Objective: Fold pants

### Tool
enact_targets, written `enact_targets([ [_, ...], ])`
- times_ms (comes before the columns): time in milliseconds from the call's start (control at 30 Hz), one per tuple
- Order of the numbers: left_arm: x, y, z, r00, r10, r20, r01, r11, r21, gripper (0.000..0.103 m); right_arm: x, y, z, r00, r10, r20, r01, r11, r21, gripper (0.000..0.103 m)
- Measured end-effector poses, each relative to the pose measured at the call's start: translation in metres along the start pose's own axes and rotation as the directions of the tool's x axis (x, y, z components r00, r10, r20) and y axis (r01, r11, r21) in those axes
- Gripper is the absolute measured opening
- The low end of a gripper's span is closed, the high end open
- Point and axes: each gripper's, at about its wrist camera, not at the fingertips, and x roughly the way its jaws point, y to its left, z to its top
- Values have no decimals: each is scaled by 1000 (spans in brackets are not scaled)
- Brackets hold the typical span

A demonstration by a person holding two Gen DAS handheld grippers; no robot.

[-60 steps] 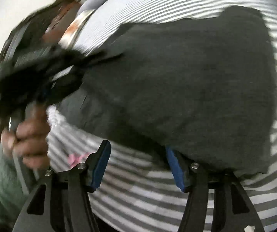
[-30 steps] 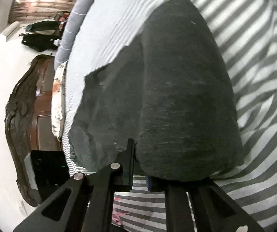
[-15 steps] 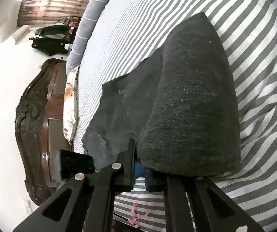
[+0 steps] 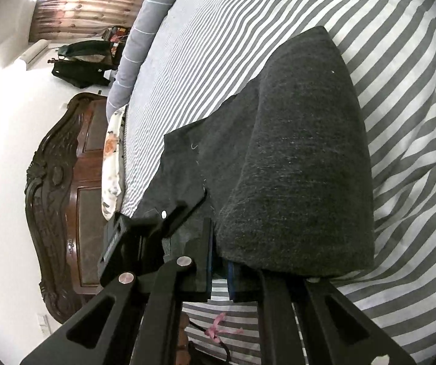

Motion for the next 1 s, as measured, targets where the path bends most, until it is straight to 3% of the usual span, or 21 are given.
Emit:
enact_targets([
  [33, 1, -3, 1, 1000, 18, 8, -18, 1000, 15, 20, -1, 0, -1, 1000, -5, 5, 5, 1000, -5, 11],
  [67, 2, -6, 2, 999, 40, 10, -40, 999, 33, 8, -2, 0, -1, 1000, -15, 10, 15, 1000, -13, 11],
  [100, 2, -8, 4, 998, 59, 15, -60, 997, 45, 5, -2, 0, -1, 1000, -16, 6, 16, 1000, -21, 13],
  [233, 2, -21, 2, 996, 69, 50, -72, 996, 60, 4, -2, 2, -6, 999, -43, -4, 43, 998, -49, 26],
  [400, 0, -40, 1, 996, 52, 67, -59, 993, 104, 4, 7, 7, -22, 991, -130, -32, 124, 982, -139, 50],
  [633, -7, -55, 4, 996, 13, 84, -23, 993, 116, 4, 37, 17, -35, 961, -277, 5, 264, 912, -314, 50],
  [733, -8, -56, 6, 996, -6, 85, -3, 994, 108, 4, 48, 26, -37, 922, -376, 93, 382, 843, -379, 45],
  [833, -12, -59, 7, 995, -10, 100, -3, 992, 126, 4, 46, 25, -39, 853, -495, 167, 519, 767, -377, 40],
  [967, -21, -60, 8, 992, 4, 123, -25, 985, 169, 4, 26, 23, -39, 797, -562, 221, 603, 722, -338, 40],
  [1000, -22, -60, 8, 991, 19, 132, -43, 982, 186, 4, 19, 22, -38, 793, -567, 223, 609, 725, -323, 39],
])
